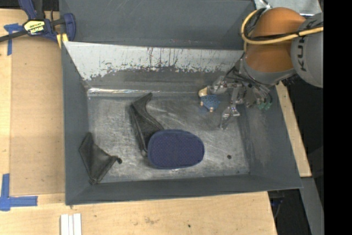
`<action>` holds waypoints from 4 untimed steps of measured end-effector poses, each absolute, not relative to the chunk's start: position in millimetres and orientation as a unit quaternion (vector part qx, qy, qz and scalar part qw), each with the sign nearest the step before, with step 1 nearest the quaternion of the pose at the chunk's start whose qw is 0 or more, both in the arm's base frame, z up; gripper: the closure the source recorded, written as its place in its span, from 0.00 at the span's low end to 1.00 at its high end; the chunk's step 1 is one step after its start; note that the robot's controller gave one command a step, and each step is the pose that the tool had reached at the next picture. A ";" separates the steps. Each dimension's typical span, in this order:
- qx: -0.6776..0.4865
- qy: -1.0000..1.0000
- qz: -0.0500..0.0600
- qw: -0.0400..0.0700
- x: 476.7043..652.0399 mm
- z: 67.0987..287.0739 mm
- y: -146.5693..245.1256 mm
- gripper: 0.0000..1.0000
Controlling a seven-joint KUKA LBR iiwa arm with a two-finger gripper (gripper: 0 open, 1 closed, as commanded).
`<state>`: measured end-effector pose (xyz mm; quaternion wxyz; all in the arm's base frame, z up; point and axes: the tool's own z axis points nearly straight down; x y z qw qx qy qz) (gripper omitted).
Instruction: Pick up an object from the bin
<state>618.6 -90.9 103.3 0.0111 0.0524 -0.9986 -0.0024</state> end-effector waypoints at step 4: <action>0.160 -0.987 0.002 -0.007 625.0 236.5 -69.6 1.00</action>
Offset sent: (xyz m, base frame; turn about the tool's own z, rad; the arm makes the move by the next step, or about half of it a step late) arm 0.0085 0.0351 0.0194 -0.1142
